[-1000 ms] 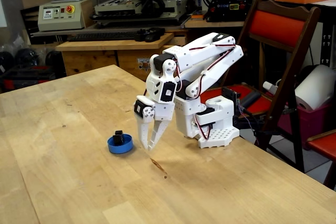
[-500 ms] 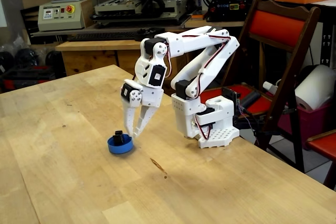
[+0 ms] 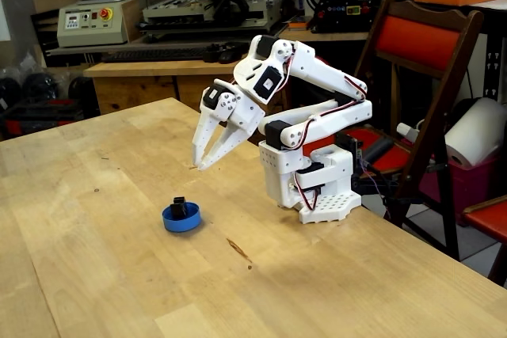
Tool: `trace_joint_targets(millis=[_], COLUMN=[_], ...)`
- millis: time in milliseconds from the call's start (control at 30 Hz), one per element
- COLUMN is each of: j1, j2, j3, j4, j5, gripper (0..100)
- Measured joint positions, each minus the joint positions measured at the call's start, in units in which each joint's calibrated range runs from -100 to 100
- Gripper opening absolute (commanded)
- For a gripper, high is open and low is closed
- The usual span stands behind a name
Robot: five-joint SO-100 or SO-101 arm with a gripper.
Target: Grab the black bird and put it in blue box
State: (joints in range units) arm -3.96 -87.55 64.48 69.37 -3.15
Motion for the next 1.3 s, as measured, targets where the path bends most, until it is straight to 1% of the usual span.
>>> trace_joint_targets(millis=[167, 333, 1300], j1=[0.0, 0.0, 0.0], j2=[-1.55, -1.8, -1.89], j3=[6.44, 9.44, 9.52], j4=[0.16, 0.16, 0.16], j5=[0.0, 0.0, 0.0], gripper=[2, 2, 2])
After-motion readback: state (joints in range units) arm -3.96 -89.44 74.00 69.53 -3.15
